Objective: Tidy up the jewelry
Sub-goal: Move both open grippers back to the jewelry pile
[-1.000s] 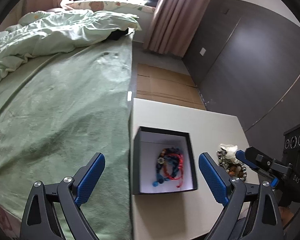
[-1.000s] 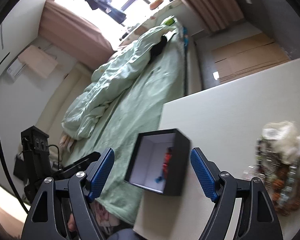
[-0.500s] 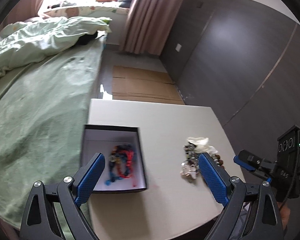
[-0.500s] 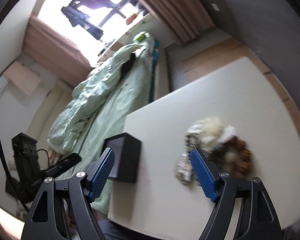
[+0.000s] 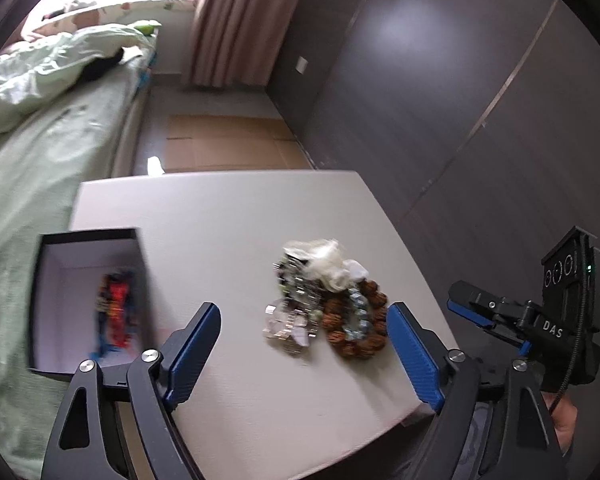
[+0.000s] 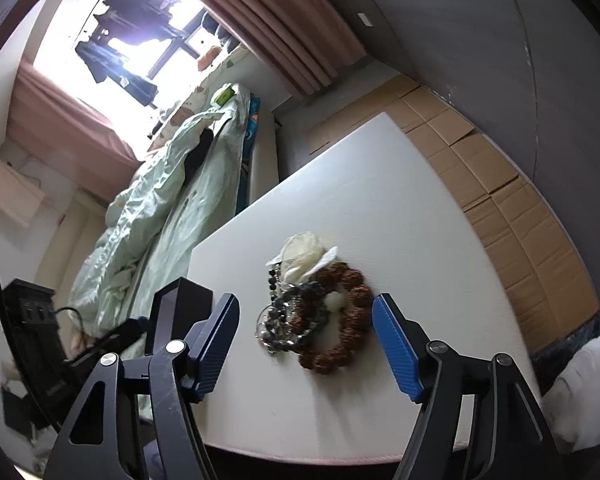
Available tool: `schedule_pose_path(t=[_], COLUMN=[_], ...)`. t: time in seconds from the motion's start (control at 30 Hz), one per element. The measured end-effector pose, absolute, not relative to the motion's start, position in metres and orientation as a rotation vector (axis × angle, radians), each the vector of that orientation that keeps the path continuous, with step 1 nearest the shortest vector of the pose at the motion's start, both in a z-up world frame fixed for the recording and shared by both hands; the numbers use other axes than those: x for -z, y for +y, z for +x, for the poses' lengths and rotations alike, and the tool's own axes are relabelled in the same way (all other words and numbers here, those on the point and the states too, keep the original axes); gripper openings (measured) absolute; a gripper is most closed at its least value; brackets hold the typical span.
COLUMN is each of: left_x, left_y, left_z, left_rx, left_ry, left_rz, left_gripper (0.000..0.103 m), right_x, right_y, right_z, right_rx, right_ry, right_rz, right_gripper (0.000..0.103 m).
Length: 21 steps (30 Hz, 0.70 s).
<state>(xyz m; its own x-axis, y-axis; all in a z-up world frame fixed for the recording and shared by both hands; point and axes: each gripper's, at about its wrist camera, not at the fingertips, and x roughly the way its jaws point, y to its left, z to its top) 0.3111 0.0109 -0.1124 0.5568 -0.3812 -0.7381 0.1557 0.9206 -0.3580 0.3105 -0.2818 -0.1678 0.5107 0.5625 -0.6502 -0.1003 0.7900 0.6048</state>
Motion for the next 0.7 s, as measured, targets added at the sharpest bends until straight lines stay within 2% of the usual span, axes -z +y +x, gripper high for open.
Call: schedule_pose_path(t=[0.3,0.67,0.7], left_x=[0.128,0.161,0.164], left_y=[-0.041,-0.076,-0.078], left_z=[0.321,0.340,0.341], left_rx=[0.406,0.410,0.403], left_ry=[0.969,1.052,1.057], left_rz=[-0.230,-0.189,-0.181], left_gripper=[0.083,0.061,0.055], right_x=[0.178,0.187,0.188], right_y=[-0.322,-0.325,-0.324], right_z=[0.293,0.299,0.300], right_rx=[-0.381,-0.395,-0.401], right_ry=[0.967,0.993,0.997], right_rz=[0.583,0.604,0.609], right_gripper=[0.070,0.070,0.070])
